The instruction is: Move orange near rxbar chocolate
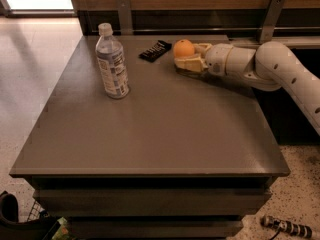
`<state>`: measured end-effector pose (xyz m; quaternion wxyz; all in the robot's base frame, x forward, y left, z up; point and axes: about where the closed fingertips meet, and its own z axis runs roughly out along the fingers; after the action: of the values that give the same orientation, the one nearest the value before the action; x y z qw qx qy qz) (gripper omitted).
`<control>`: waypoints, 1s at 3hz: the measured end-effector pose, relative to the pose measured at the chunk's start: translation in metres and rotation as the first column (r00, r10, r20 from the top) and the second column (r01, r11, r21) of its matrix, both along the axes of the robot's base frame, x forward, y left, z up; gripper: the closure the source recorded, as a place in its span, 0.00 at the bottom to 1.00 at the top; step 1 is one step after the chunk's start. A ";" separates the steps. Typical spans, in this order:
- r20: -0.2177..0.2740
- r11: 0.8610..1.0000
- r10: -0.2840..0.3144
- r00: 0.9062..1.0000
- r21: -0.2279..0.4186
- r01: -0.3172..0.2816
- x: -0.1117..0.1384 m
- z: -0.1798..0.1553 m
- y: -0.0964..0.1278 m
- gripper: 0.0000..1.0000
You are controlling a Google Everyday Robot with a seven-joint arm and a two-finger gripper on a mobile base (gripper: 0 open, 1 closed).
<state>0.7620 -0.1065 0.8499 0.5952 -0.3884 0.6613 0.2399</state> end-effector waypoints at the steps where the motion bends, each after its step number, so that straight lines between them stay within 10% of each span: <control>1: -0.029 1.000 -0.016 0.999 0.015 0.017 0.004 -0.007 -0.003 1.00; 3: -0.074 1.000 -0.016 0.997 0.015 0.017 0.011 -0.019 -0.003 0.85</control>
Offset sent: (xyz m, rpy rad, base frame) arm 0.0126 -0.0123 -0.0199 0.0336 0.0684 -0.0380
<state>0.7734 -0.1096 0.8313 0.5754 -0.3689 0.6842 0.2543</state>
